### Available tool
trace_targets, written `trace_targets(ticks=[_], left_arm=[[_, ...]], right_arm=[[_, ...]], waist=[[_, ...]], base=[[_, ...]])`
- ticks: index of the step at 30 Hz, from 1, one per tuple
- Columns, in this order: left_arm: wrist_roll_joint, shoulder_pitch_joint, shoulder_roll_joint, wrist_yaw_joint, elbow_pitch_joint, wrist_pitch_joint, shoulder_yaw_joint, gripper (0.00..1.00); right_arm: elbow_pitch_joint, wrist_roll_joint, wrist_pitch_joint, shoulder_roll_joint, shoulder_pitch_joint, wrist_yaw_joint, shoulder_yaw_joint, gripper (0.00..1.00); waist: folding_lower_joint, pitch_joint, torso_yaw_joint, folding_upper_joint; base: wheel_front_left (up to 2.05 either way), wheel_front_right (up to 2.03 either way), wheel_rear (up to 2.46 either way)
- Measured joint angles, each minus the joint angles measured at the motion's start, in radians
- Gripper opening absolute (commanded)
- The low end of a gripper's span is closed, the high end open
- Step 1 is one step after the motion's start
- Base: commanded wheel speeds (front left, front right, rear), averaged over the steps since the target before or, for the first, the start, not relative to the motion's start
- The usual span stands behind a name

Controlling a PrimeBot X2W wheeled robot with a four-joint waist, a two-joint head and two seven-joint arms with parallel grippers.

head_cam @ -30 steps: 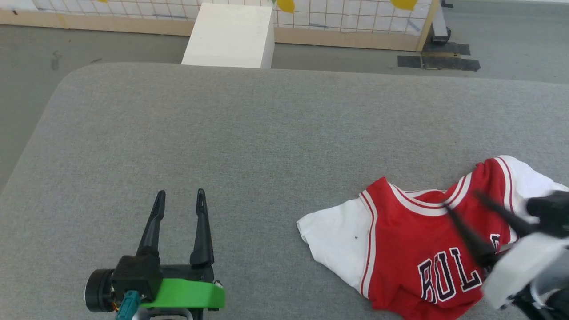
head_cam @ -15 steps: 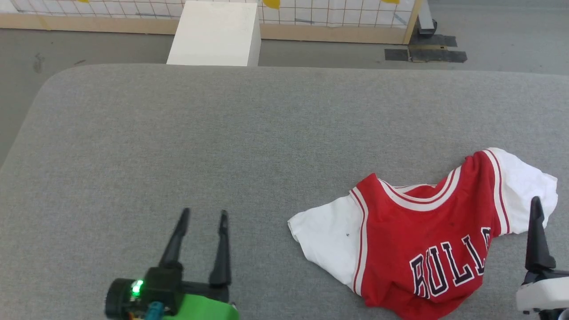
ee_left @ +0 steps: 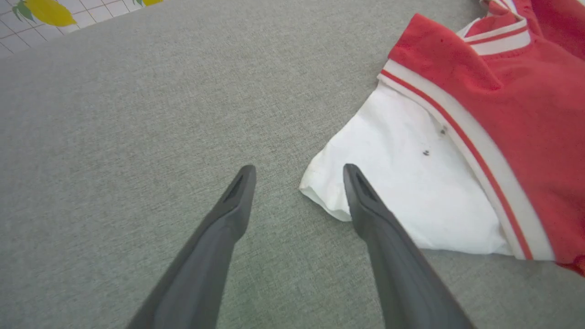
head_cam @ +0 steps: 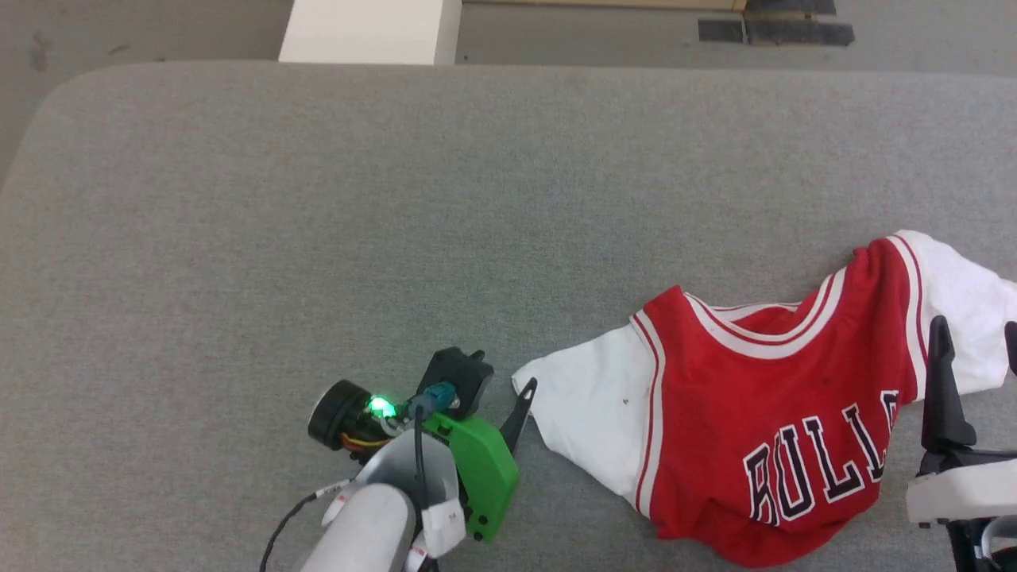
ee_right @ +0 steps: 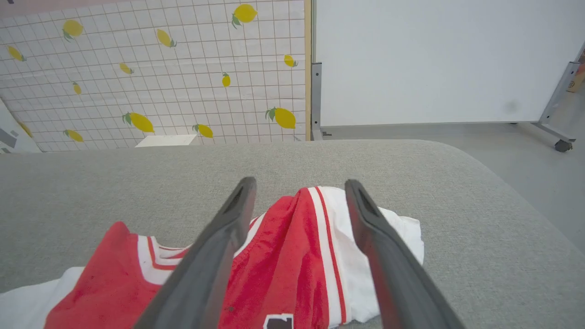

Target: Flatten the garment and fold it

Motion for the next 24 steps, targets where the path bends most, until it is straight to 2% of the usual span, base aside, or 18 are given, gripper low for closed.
trace_targets(ticks=[10, 11, 12, 19, 22, 24], left_arm=[[-0.021, -0.065, 0.015, -0.005, 0.077, 0.098, -0.036, 1.0], [-0.021, -0.072, 0.017, -0.005, 0.084, 0.112, -0.042, 0.35], [-0.024, -0.08, 0.017, -0.005, 0.089, 0.128, -0.045, 0.0], [-0.056, -0.104, 0.015, -0.005, 0.096, 0.173, -0.054, 0.0], [-0.067, -0.1, 0.013, 0.014, 0.09, 0.161, -0.045, 0.0], [-0.077, -0.083, 0.012, 0.043, 0.078, 0.134, -0.02, 0.0]], right_arm=[[0.004, 0.004, 0.004, 0.0, -0.019, 0.0, 0.007, 1.0], [0.004, 0.006, 0.004, 0.0, -0.021, 0.0, 0.008, 1.0], [0.005, 0.006, 0.004, 0.0, -0.023, 0.0, 0.009, 1.0], [0.014, 0.006, 0.004, 0.0, -0.033, 0.0, 0.004, 1.0], [0.021, 0.006, 0.004, 0.0, -0.033, 0.0, 0.004, 1.0], [0.025, 0.006, 0.005, 0.0, -0.033, 0.0, 0.005, 1.0]], waist=[[0.0, 0.076, -0.031, 0.0], [0.0, 0.08, -0.035, 0.0], [0.0, 0.084, -0.039, 0.0], [0.0, 0.085, -0.044, 0.0], [0.0, 0.069, -0.04, 0.0], [0.0, 0.056, -0.037, 0.0]], base=[[0.0, 0.0, 0.0], [0.0, 0.0, 0.0], [0.0, 0.0, 0.0], [0.0, 0.0, 0.0], [0.0, 0.0, 0.0], [0.0, 0.0, 0.0]])
